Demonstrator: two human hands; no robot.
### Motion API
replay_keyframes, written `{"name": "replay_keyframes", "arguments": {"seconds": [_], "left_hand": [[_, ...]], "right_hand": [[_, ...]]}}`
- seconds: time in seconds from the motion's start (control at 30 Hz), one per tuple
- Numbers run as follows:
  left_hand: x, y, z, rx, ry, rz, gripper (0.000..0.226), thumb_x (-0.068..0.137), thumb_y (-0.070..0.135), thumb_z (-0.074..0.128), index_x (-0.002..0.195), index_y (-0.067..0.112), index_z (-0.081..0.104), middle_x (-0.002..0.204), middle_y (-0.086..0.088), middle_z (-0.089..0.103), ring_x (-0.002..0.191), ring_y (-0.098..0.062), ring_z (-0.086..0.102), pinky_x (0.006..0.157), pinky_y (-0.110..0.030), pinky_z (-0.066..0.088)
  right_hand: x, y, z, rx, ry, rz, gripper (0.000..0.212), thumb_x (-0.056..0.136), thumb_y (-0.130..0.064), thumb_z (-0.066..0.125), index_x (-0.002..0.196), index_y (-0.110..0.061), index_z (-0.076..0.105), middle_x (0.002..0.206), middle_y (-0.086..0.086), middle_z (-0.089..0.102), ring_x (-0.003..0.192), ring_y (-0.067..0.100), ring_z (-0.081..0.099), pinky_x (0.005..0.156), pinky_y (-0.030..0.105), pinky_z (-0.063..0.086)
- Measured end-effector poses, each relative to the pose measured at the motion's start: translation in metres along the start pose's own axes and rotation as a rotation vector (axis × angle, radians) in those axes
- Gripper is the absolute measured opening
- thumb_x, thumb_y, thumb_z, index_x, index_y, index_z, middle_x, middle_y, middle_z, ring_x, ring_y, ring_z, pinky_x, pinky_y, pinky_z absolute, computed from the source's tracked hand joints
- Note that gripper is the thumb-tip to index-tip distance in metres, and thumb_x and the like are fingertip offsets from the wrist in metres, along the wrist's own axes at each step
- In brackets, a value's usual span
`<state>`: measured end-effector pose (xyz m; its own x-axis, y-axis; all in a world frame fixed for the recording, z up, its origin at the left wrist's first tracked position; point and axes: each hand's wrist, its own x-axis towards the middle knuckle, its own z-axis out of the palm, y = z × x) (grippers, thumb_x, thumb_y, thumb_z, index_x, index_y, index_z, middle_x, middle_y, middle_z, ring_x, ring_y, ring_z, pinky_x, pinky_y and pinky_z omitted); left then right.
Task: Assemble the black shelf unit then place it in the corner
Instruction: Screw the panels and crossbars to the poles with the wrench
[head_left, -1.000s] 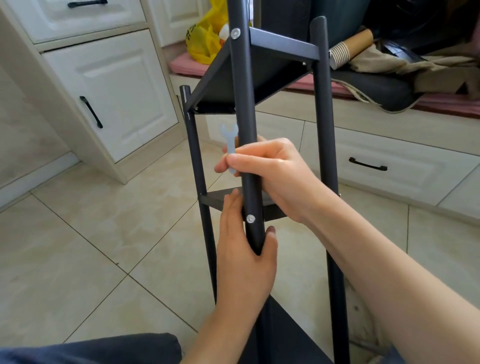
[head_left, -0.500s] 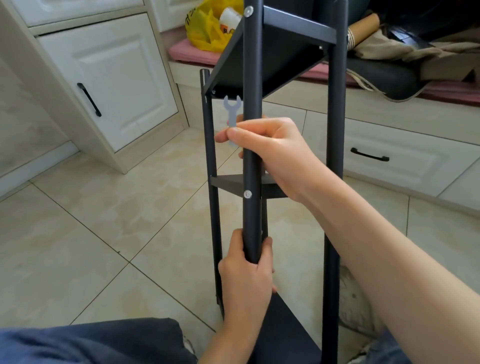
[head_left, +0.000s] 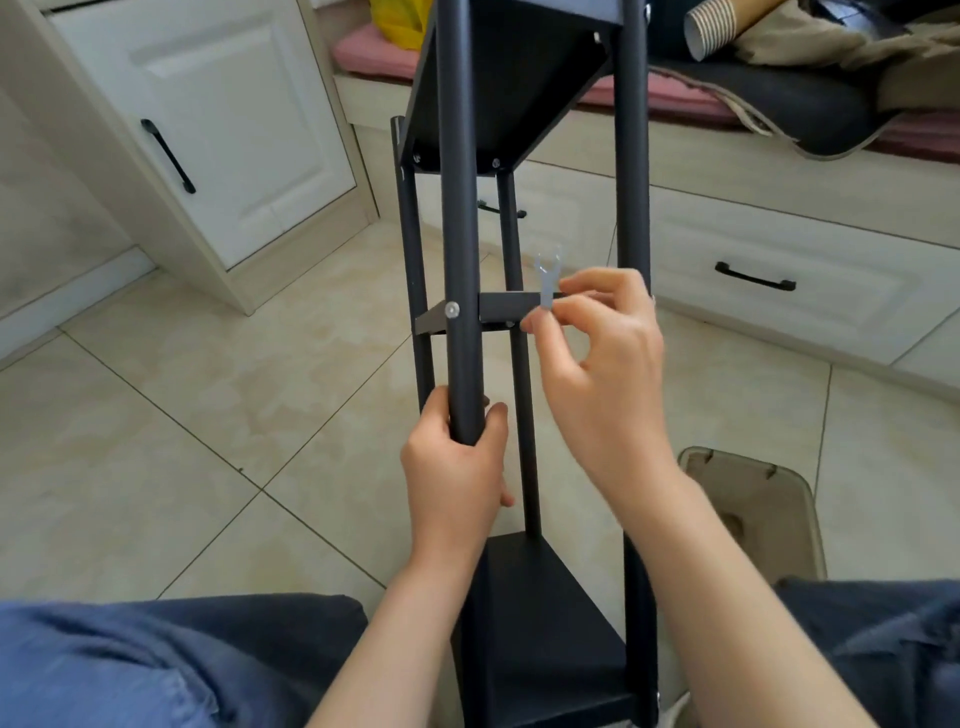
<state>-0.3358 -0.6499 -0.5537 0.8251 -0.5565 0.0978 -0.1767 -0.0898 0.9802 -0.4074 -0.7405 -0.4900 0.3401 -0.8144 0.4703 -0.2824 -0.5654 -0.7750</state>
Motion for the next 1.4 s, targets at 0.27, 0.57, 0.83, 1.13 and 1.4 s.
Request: {"name": "replay_keyframes", "arguments": {"seconds": [0.27, 0.57, 0.83, 1.13, 1.4], "left_hand": [[0.004, 0.000, -0.005, 0.000, -0.032, 0.023, 0.017, 0.091, 0.024, 0.075, 0.091, 0.018, 0.060, 0.064, -0.011, 0.057, 0.032, -0.020, 0.051, 0.036, -0.025, 0.041], [-0.006, -0.009, -0.009, -0.027, -0.052, -0.017, 0.022, 0.093, 0.027, 0.073, 0.084, 0.014, 0.058, 0.048, 0.000, 0.050, 0.030, -0.020, 0.048, 0.037, -0.024, 0.040], [-0.015, -0.011, -0.007, -0.066, -0.095, -0.091, 0.025, 0.093, 0.035, 0.070, 0.082, 0.016, 0.058, 0.046, 0.002, 0.050, 0.030, -0.018, 0.048, 0.035, -0.024, 0.038], [-0.015, -0.013, -0.009, -0.069, -0.113, -0.151, 0.025, 0.095, 0.034, 0.067, 0.078, 0.018, 0.059, 0.045, -0.002, 0.048, 0.031, -0.021, 0.048, 0.035, -0.024, 0.037], [-0.016, -0.016, -0.008, -0.089, -0.120, -0.182, 0.033, 0.103, 0.040, 0.056, 0.078, 0.019, 0.061, 0.045, -0.001, 0.049, 0.031, -0.021, 0.049, 0.034, -0.024, 0.037]], "right_hand": [[-0.035, 0.015, 0.017, -0.032, -0.131, 0.118, 0.021, 0.098, -0.023, 0.055, 0.087, -0.017, 0.071, 0.088, -0.008, 0.060, 0.088, 0.013, 0.055, 0.075, 0.019, 0.042], [-0.031, 0.024, 0.016, -0.068, -0.301, 0.291, 0.026, 0.100, -0.020, 0.049, 0.088, -0.011, 0.070, 0.070, 0.001, 0.064, 0.063, 0.017, 0.061, 0.063, 0.040, 0.054], [-0.029, 0.027, 0.020, -0.053, -0.313, 0.304, 0.027, 0.098, -0.018, 0.051, 0.083, -0.006, 0.071, 0.073, 0.006, 0.068, 0.067, 0.016, 0.062, 0.061, 0.021, 0.046], [-0.024, 0.030, 0.025, -0.040, -0.401, 0.353, 0.026, 0.086, -0.012, 0.053, 0.065, 0.001, 0.060, 0.053, 0.002, 0.047, 0.054, 0.017, 0.043, 0.042, 0.017, 0.031], [-0.017, 0.035, 0.027, 0.175, -0.419, 0.514, 0.026, 0.083, -0.011, 0.059, 0.058, -0.014, 0.067, 0.060, -0.004, 0.058, 0.071, 0.017, 0.055, 0.067, 0.033, 0.046]]}}
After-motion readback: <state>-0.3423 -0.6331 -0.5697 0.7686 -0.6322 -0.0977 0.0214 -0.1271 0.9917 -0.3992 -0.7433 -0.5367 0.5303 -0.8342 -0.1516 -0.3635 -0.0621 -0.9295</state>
